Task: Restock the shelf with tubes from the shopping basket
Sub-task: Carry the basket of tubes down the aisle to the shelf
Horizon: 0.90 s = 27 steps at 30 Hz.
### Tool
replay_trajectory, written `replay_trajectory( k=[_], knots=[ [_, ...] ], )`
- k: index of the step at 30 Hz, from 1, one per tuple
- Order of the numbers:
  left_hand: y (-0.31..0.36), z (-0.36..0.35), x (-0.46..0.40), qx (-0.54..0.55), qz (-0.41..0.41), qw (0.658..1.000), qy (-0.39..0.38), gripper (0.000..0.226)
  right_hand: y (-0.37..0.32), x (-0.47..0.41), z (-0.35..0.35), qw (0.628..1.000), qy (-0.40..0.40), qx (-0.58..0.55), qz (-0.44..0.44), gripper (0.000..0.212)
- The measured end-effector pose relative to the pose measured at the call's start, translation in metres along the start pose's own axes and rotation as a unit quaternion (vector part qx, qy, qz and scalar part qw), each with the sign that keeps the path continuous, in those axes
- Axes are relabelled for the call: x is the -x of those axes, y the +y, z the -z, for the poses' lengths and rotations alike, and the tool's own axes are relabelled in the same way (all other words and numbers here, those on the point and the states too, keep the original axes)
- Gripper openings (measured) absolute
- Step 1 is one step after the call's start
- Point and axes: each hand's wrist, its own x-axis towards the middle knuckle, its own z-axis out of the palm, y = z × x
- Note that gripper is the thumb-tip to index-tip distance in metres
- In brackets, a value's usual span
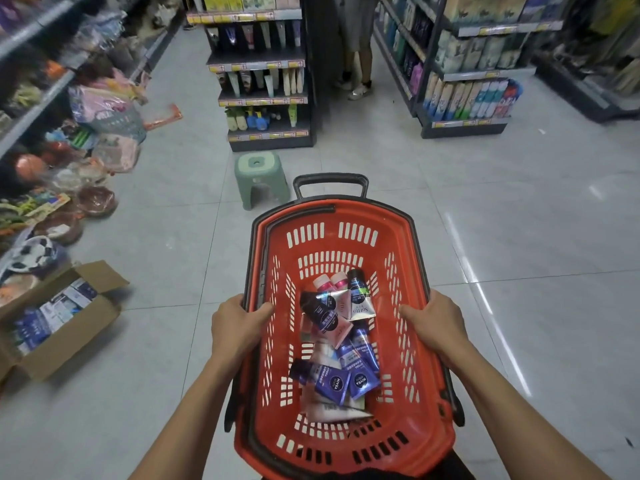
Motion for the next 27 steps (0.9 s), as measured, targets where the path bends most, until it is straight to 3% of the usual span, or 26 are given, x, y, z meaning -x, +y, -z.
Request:
replay_trajectory(
  k=[11,27],
  knots=[
    [0.114,-0.066,-0.116,0.008,0.024,0.999,0.036,0.044,-0.065,-0.18,0.061,0.998,-0.026,0.005,0.049,0.049],
    [0.183,-0.075,-0.302,0.022,0.053,0.998,0.028,0.042,-0.188,-0.355,0.031,0.997,-0.058,0.024,0.045,0.046]
  ],
)
